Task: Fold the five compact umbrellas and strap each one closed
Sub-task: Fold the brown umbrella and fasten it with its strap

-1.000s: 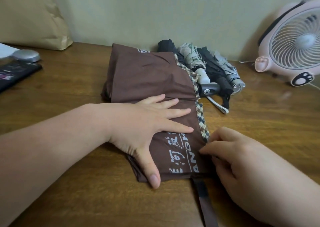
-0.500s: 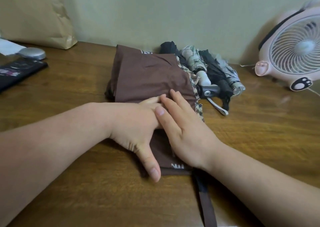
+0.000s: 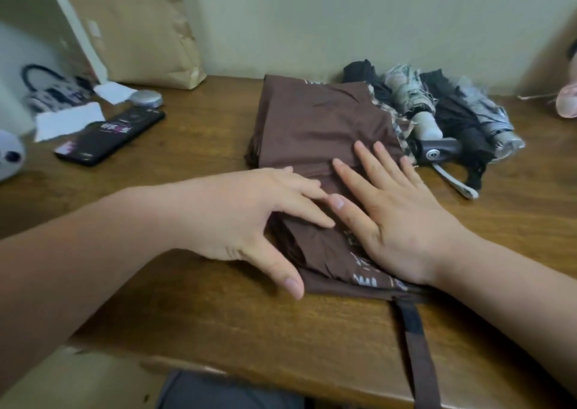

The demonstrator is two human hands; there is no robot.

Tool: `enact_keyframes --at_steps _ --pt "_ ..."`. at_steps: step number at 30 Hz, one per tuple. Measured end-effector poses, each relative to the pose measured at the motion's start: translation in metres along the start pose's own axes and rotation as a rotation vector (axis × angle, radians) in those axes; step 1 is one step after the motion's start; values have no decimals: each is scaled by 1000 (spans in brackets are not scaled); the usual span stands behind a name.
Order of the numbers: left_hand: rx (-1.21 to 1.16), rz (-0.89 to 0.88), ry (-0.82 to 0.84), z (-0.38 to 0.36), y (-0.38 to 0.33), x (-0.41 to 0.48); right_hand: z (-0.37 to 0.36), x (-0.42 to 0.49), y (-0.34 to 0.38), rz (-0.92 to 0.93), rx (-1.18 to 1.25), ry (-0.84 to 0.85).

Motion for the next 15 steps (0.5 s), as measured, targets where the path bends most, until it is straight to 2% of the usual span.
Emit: enact_keyframes --at_steps 2,4,6,7,9,15 --pt "10 228 -359 26 -1 -16 -1 0 0 -1 -5 3" --pt "-113 560 -608 34 2 -45 -1 0 1 -7 -5 8" --pt "-349 805 -616 15 0 -57 -2 0 1 -9 -4 7" --pt "-425 868 -567 1 -3 -57 -2 0 2 -7 -5 6" --pt "-456 915 -510 -17 -4 -51 -2 1 2 -4 -7 2" --pt "-496 920 -476 -29 -10 -38 -3 0 2 3 -13 -6"
Point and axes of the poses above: each hand's wrist, its own x-axis towards the middle knuckle, its own z-axis out of the back of the hand, y = z × x, the point moved 7 cm from there along x, towards the middle knuckle, and after that the axes turned 13 degrees about -y, right-handed, at the moved point
